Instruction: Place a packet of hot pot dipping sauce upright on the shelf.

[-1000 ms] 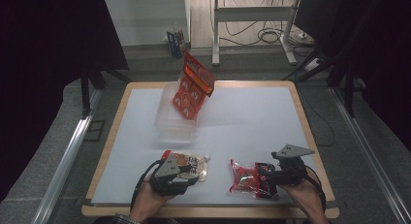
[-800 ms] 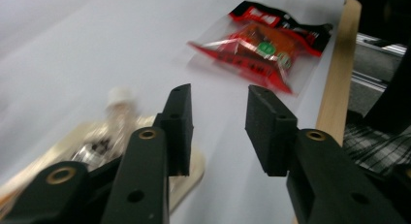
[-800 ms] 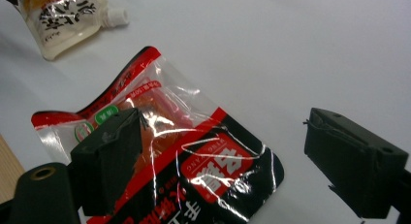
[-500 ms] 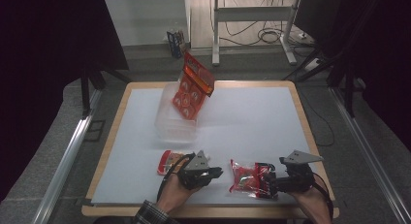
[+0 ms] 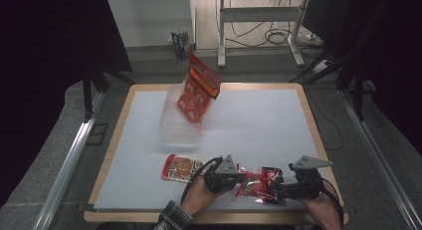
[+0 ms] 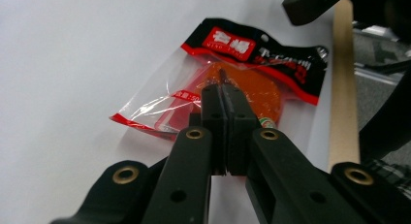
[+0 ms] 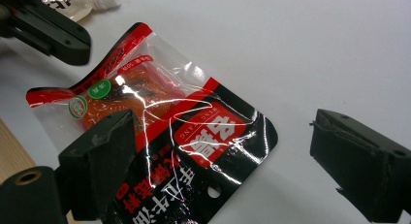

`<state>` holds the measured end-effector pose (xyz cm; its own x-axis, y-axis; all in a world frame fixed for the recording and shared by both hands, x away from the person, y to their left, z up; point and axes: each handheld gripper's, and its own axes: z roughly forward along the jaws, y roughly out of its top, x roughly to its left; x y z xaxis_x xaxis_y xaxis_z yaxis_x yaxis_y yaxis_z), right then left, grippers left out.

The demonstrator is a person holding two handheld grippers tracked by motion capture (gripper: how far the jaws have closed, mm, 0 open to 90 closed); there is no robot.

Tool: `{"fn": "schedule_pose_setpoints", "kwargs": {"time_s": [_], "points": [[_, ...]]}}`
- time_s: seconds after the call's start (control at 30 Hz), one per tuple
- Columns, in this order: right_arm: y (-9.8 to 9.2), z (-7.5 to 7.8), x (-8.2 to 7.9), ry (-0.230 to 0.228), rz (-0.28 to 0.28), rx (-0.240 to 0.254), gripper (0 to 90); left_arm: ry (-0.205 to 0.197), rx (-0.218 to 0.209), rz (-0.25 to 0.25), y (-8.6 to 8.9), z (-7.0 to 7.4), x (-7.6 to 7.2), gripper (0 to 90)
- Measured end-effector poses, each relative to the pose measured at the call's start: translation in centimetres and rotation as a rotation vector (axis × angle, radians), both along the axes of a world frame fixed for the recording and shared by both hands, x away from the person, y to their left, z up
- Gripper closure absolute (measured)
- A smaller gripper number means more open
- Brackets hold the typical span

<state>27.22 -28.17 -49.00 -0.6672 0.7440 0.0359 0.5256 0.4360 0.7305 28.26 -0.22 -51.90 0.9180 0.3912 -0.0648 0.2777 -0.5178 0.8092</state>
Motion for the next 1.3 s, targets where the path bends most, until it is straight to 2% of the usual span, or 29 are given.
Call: {"fn": "schedule_pose_setpoints", "kwargs": {"time_s": [0.17, 0.2, 0.27, 0.3, 0.33, 0.47, 0.5, 0.6, 0.63, 0.67, 0.7, 0.77, 0.8, 0.93, 1.03, 1.3], "points": [[-0.1, 0.0, -0.1, -0.008, -0.003, -0.002, 8.4, -0.002, 0.049, 0.0, -0.4, -0.5, 0.0, 88.1], [-0.1, 0.1, -0.1, -0.01, -0.003, -0.001, 8.4, 0.005, 0.044, 0.008, -0.5, -0.6, -0.1, 88.1], [-0.2, 0.1, -0.2, -0.007, -0.003, -0.001, 8.3, 0.007, 0.075, 0.009, -0.4, -0.8, -0.1, 88.4], [-0.3, 0.1, -0.2, -0.005, -0.004, 0.001, 8.2, 0.013, 0.07, 0.022, -0.5, -0.9, -0.2, 88.5], [-0.3, 0.1, -0.3, -0.002, -0.005, 0.003, 8.0, 0.012, 0.088, 0.026, -0.5, -1.0, -0.3, 88.7], [-0.5, 0.0, -0.4, 0.002, -0.007, 0.009, 6.9, 0.022, 0.103, 0.047, -0.3, -1.2, -0.5, 89.8], [-0.5, 0.0, -0.5, 0.006, -0.008, 0.009, 6.8, 0.016, 0.119, 0.043, -0.2, -1.1, -0.5, 89.8], [-0.5, 0.0, -0.6, 0.014, -0.006, 0.013, 6.3, 0.026, 0.11, 0.065, -0.3, -1.2, -0.7, 90.0], [-0.5, 0.0, -0.6, 0.02, -0.007, 0.014, 6.1, 0.019, 0.127, 0.061, -0.2, -1.2, -0.8, 90.0], [-0.5, 0.0, -0.7, 0.025, -0.005, 0.014, 5.5, 0.019, 0.117, 0.071, -0.3, -1.3, -0.9, 90.0], [-0.5, -0.1, -0.7, 0.033, -0.008, 0.018, 4.9, 0.01, 0.136, 0.066, -0.2, -1.2, -1.0, 90.0], [-0.5, -0.3, -0.8, 0.05, -0.005, 0.017, 3.3, 0.006, 0.14, 0.072, -0.2, -1.3, -1.1, 90.0], [-0.5, -0.4, -0.8, 0.058, 0.0, 0.022, 2.9, 0.004, 0.158, 0.068, -0.1, -1.4, -1.2, 90.0], [-0.2, -0.4, -0.8, 0.089, 0.002, 0.064, 2.4, 0.026, 0.128, 0.088, 0.2, -1.7, -1.3, 90.0], [0.2, -0.4, -0.9, 0.101, 0.017, 0.084, 2.8, 0.015, 0.151, 0.079, 0.3, -1.6, -1.3, 90.0], [1.7, -1.1, -0.8, 0.174, 0.034, 0.088, 11.3, 0.029, 0.12, 0.097, 0.2, -1.8, -1.4, 90.0]]}}
